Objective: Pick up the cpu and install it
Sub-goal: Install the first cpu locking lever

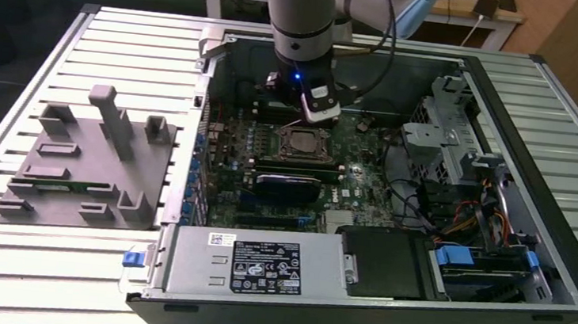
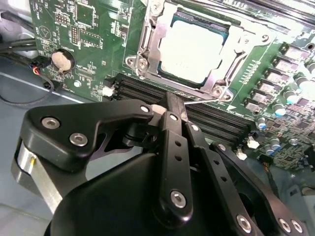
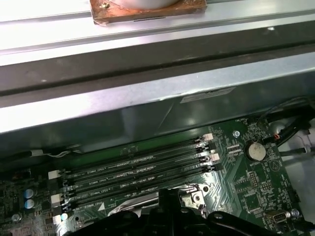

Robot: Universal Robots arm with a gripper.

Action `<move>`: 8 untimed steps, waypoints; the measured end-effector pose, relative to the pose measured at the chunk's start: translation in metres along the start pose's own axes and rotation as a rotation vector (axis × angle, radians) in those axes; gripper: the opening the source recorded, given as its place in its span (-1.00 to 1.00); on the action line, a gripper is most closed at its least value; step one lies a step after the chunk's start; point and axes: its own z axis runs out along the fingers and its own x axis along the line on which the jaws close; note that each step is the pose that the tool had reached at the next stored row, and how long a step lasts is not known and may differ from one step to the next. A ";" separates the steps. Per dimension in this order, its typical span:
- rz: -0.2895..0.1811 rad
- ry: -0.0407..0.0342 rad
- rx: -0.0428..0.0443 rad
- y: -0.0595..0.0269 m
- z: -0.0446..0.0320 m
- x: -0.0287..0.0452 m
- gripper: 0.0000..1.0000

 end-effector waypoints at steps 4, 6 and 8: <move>-0.002 -0.0026 0.0108 0.0037 0.0019 0.0007 -0.79; -0.003 -0.0040 0.0168 0.0051 0.0030 0.0011 -0.79; -0.004 -0.0066 0.0223 0.0053 0.0045 0.0014 -0.79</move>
